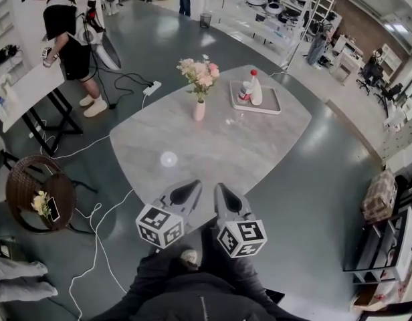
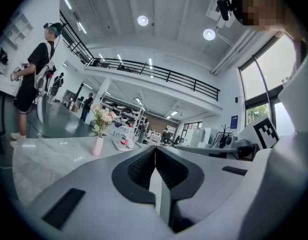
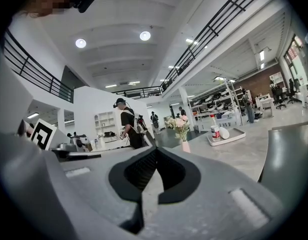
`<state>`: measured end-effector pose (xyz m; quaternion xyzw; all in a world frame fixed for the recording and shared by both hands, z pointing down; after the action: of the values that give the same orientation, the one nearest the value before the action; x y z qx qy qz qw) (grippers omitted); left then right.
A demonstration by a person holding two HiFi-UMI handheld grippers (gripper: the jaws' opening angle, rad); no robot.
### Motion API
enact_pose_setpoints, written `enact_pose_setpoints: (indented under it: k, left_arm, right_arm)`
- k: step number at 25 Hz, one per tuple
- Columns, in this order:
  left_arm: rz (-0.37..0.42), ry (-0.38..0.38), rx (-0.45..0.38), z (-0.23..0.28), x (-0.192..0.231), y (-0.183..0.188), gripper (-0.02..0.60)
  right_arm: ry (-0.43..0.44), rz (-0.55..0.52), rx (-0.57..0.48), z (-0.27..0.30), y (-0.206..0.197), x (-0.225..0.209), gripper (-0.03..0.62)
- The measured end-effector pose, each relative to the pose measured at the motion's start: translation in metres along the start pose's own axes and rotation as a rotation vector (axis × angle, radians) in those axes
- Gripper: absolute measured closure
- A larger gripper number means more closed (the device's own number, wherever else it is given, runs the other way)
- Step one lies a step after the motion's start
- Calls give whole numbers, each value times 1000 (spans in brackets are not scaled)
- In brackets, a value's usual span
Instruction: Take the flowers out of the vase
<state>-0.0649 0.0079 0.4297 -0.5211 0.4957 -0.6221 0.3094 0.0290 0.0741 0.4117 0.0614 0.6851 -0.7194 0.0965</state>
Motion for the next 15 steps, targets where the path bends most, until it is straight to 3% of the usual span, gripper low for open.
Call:
enact_pose_setpoints:
  k: [15]
  left_arm:
    - [-7, 43, -7, 61, 21, -5, 580]
  right_arm:
    - [44, 6, 23, 43, 4, -53, 595]
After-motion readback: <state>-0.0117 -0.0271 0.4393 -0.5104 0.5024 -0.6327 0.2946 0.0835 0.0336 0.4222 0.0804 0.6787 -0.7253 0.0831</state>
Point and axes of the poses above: the fingertips, and each gripper's own axes: z forward along the fingers, x to its left, y out of its top, the point moved 5 cm from there along -z, backward along the fingers, and after that the axes turned 5 degrees about -x, right-handed, at the moved point
